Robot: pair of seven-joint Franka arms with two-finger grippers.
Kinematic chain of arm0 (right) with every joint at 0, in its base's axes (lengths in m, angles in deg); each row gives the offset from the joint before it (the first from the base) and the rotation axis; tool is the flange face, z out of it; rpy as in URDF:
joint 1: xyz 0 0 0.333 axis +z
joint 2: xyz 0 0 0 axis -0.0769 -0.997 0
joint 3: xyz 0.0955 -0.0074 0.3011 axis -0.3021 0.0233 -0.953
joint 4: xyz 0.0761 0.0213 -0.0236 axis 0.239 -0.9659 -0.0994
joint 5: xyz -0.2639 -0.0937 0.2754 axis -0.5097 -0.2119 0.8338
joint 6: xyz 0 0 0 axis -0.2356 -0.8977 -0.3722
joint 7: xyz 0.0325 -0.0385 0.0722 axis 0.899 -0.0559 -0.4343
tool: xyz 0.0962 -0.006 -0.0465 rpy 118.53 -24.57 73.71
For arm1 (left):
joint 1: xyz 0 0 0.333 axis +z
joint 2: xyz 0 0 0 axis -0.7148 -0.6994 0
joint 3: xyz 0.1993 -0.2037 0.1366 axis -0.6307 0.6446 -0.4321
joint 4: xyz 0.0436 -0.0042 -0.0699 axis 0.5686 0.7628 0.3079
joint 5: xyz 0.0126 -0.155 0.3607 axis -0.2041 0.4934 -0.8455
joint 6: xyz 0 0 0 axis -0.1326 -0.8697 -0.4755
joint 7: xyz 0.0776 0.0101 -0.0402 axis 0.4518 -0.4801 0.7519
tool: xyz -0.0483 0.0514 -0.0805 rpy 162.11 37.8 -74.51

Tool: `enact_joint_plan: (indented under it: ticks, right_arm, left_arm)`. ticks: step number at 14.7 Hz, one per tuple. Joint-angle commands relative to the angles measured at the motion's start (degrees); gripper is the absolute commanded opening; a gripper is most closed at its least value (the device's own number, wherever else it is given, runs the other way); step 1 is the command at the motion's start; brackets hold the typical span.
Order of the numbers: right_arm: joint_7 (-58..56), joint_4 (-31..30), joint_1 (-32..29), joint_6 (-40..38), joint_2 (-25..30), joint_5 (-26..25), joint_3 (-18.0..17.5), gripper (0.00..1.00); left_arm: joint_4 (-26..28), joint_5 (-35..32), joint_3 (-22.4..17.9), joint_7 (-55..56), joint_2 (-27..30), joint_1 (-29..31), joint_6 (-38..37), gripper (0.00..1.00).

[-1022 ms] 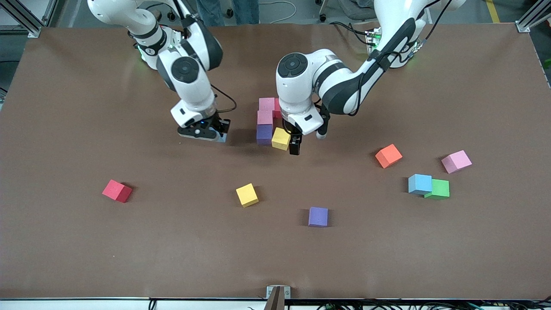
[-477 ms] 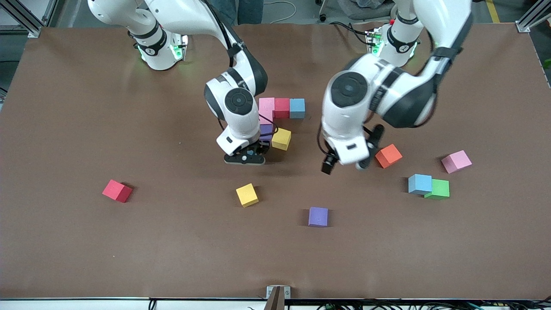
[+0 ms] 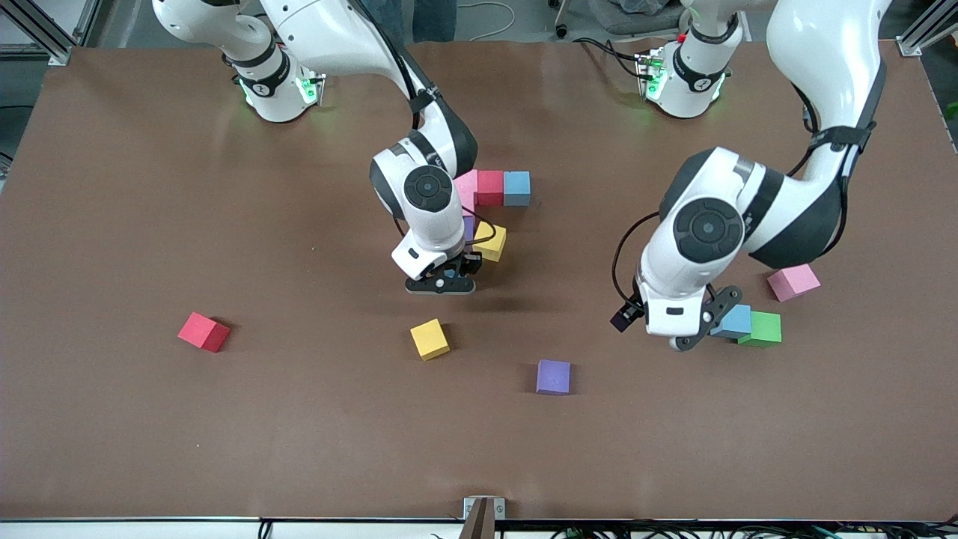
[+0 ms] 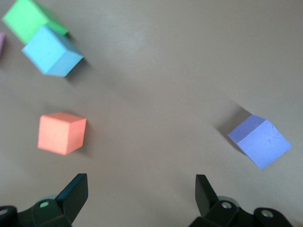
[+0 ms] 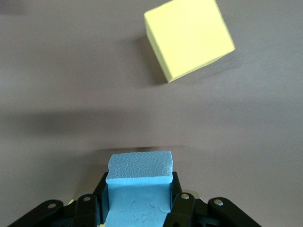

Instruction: Arrange 11 blocks into digit 3

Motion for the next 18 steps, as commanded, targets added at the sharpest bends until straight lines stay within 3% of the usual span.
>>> enact_joint_plan:
  ticks: [1, 6, 10, 13, 16, 18]
  right_arm:
    - [-2.0, 0.6, -1.0, 0.3, -0.8, 1.8, -1.8, 0.0]
    - [-2.5, 0.4, -0.9, 0.2, -1.7, 2.5, -2.0, 0.0]
    - [-2.5, -0.3, -0.9, 0.1, -1.8, 3.0, -2.2, 0.01]
    - [-2.5, -0.8, -0.8, 0.1, -1.8, 3.1, -2.2, 0.01]
    - [-2.4, -1.1, -0.6, 0.2, -1.8, 3.2, -2.3, 0.01]
    - [-2.3, -1.1, -0.4, 0.2, -1.8, 3.2, -2.3, 0.01]
  left_arm:
    - [-3.0, -0.3, 0.3, -4.4, -4.3, 0.3, 2.7, 1.0]
    - [3.0, -2.0, 0.2, -13.5, -2.4, 5.5, 2.7, 0.99]
    - [13.1, -1.9, 1.7, -21.8, 3.7, 13.1, 3.3, 0.99]
    - [21.2, -1.8, 7.5, -24.4, 4.6, 24.0, 9.1, 0.99]
    - [30.9, -1.8, 17.4, -24.4, 5.1, 38.9, 18.7, 0.99]
    - [34.5, -1.9, 19.5, -23.8, 6.2, 40.9, 20.9, 0.99]
